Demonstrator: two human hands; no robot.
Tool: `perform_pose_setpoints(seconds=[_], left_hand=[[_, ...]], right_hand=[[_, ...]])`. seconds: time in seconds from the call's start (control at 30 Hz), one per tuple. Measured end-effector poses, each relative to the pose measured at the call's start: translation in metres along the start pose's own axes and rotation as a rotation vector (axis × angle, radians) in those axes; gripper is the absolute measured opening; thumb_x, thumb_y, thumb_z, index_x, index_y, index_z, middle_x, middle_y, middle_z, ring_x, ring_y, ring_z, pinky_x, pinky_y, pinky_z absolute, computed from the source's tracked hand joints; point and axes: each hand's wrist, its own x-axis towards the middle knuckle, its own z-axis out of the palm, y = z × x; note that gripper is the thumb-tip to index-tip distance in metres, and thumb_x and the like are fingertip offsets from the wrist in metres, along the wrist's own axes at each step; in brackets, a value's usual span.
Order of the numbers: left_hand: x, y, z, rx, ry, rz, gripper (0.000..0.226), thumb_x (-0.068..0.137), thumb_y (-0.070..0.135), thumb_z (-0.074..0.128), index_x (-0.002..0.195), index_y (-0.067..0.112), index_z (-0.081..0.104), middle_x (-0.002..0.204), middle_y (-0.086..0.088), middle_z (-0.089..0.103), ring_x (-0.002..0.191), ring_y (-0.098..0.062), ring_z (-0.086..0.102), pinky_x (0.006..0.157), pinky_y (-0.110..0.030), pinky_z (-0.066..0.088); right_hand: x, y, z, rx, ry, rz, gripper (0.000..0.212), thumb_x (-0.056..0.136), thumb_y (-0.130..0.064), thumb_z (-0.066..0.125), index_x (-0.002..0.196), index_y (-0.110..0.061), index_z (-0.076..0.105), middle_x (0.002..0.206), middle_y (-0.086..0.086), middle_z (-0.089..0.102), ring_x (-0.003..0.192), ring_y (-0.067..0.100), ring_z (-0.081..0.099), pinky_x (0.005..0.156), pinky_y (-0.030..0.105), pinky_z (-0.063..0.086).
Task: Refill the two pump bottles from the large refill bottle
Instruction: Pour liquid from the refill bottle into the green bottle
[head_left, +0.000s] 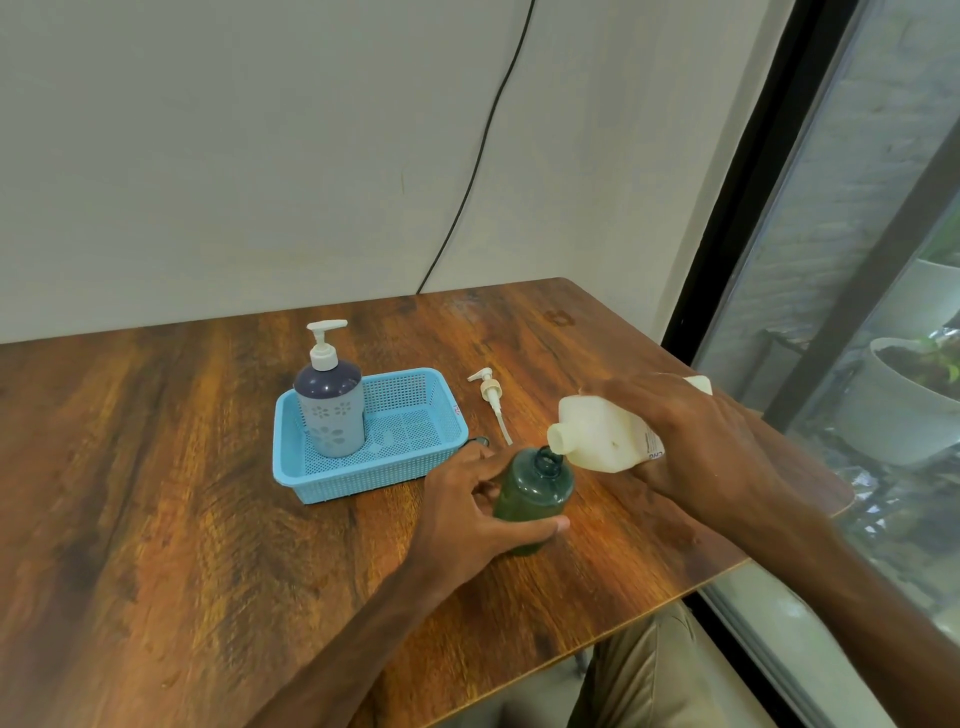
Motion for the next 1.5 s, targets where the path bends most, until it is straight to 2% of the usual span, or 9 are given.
perform_pose_setpoints(seconds=[0.1,0.33,0.43,0.57,0.77,1.0,1.37,1.5], left_hand=[[0.0002,0.0001,0.0001,-0.004,0.004,0.006,0.068,0.060,0.066,0.091,0.119,0.048,0.066,0.096,0.011,0.067,0.089,-0.014,0.063,0.067,-0.026,0.055],[0.0006,0.0002,-0.0003,0.021,0.005,0.005,0.069,0.060,0.064,0.092,0.121,0.046,0.067,0.097,0.015,0.067,0.092,-0.011,0.062,0.068,-0.013,0.049],[0.0002,-0.0004,-0.0001,0.020,0.004,0.003,0.069,0.060,0.065,0.092,0.121,0.048,0.066,0.097,0.015,0.067,0.092,-0.010,0.062,0.068,-0.017,0.052],[0.0004,-0.0004,0.0004,0.018,0.013,0.004,0.068,0.059,0.066,0.091,0.120,0.050,0.064,0.097,0.011,0.068,0.091,-0.012,0.062,0.069,-0.025,0.054],[-0.0013,0.0001,0.0003,0.011,0.012,0.012,0.068,0.059,0.065,0.092,0.119,0.052,0.063,0.094,0.012,0.066,0.089,-0.013,0.061,0.067,-0.022,0.053],[-0.0002,-0.0016,0.0005,0.004,0.001,-0.005,0.068,0.059,0.069,0.089,0.119,0.053,0.062,0.098,0.012,0.067,0.092,-0.011,0.062,0.070,-0.028,0.056],[0.0002,-0.0004,0.0005,0.013,0.011,0.018,0.068,0.060,0.066,0.091,0.120,0.047,0.067,0.093,0.008,0.067,0.085,-0.014,0.062,0.067,-0.028,0.053],[0.0002,0.0005,0.0002,0.024,0.012,0.022,0.071,0.060,0.065,0.092,0.123,0.043,0.069,0.091,0.009,0.065,0.083,-0.014,0.060,0.064,-0.019,0.049]], right_hand=[[-0.0001,-0.0015,-0.0012,-0.005,0.007,0.012,0.073,0.069,-0.017,0.091,0.134,-0.030,0.059,0.132,-0.004,0.065,0.128,0.024,0.054,0.089,0.050,0.053],[-0.0008,-0.0027,-0.0047,0.002,-0.004,0.014,0.072,0.070,-0.014,0.089,0.134,-0.030,0.060,0.132,-0.004,0.064,0.129,0.024,0.053,0.091,0.050,0.051],[-0.0011,-0.0032,-0.0044,-0.011,-0.004,0.024,0.073,0.071,-0.014,0.088,0.135,-0.031,0.059,0.134,-0.006,0.063,0.130,0.022,0.052,0.092,0.047,0.049],[-0.0016,-0.0054,-0.0061,-0.017,-0.011,0.031,0.073,0.070,-0.013,0.089,0.134,-0.031,0.059,0.134,-0.005,0.063,0.131,0.025,0.052,0.090,0.050,0.050],[-0.0026,-0.0085,-0.0097,0.013,-0.025,0.040,0.074,0.072,-0.012,0.088,0.137,-0.032,0.057,0.135,-0.002,0.063,0.133,0.027,0.050,0.094,0.054,0.047],[-0.0015,-0.0069,-0.0095,-0.010,-0.038,0.032,0.076,0.071,-0.013,0.089,0.137,-0.032,0.056,0.135,-0.002,0.062,0.133,0.027,0.050,0.092,0.055,0.050],[-0.0010,-0.0028,-0.0077,-0.020,-0.030,0.000,0.075,0.069,-0.011,0.089,0.134,-0.032,0.058,0.130,-0.004,0.065,0.129,0.026,0.053,0.088,0.055,0.053],[-0.0017,-0.0022,-0.0083,-0.023,-0.018,-0.018,0.075,0.069,-0.012,0.089,0.134,-0.032,0.058,0.128,-0.005,0.065,0.127,0.025,0.054,0.086,0.054,0.053]])
